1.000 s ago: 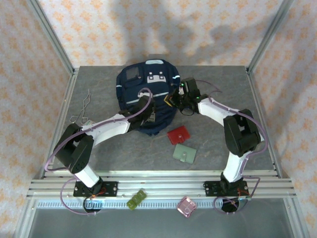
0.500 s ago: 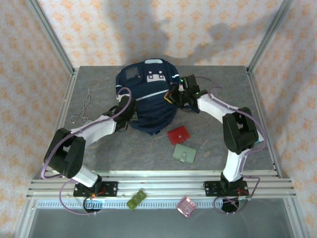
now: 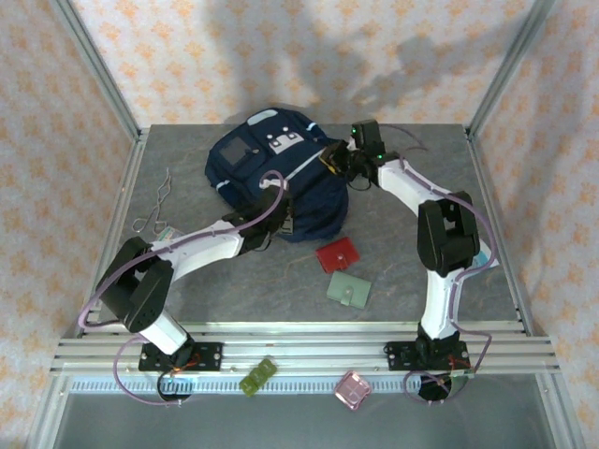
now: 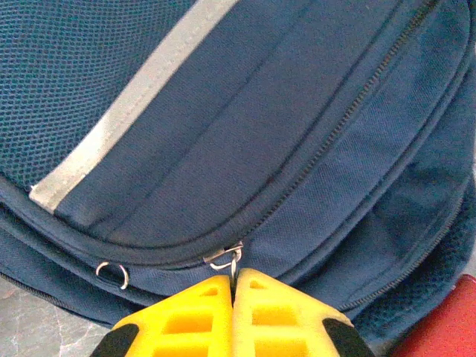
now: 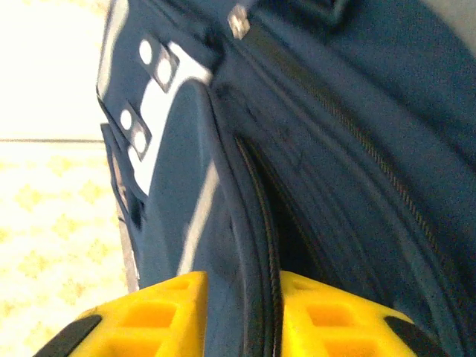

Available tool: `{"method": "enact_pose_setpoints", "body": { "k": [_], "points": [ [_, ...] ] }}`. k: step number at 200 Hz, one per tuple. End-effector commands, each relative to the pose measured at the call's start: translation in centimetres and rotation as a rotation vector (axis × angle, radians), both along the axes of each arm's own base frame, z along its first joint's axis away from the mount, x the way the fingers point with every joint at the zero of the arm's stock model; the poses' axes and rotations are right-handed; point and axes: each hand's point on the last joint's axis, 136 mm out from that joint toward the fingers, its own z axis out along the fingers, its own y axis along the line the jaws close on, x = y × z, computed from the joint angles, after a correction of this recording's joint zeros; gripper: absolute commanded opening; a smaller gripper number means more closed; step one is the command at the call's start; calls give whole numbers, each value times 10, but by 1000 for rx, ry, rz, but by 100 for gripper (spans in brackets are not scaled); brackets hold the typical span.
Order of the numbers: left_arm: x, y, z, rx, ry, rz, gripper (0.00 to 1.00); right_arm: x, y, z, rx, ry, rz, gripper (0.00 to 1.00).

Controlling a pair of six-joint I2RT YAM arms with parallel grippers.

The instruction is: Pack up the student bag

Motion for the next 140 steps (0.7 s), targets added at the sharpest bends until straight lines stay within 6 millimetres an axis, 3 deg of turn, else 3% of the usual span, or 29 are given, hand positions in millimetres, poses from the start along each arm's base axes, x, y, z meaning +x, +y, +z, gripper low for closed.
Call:
{"method": "enact_pose_setpoints", "body": {
  "k": [1, 32, 48, 77, 107, 140],
  "points": [
    [1, -2, -1, 23, 8, 12, 0, -34, 31, 16, 75, -26, 88, 31],
    [-2, 0, -3, 25, 9, 19, 0, -74, 66, 11, 117, -8, 175, 30],
    [-2, 3, -4, 37, 9, 35, 0, -82, 73, 7, 105, -3, 181, 23],
    [-4, 25, -10, 108, 21, 116, 0, -74, 67, -7, 77, 22, 149, 0],
    [-6, 59, -18, 169, 39, 211, 0, -63, 56, -6, 63, 10, 110, 0],
    [3, 112, -14, 219, 21, 354, 0, -61, 51, 3, 75, -15, 93, 0]
  ]
}}
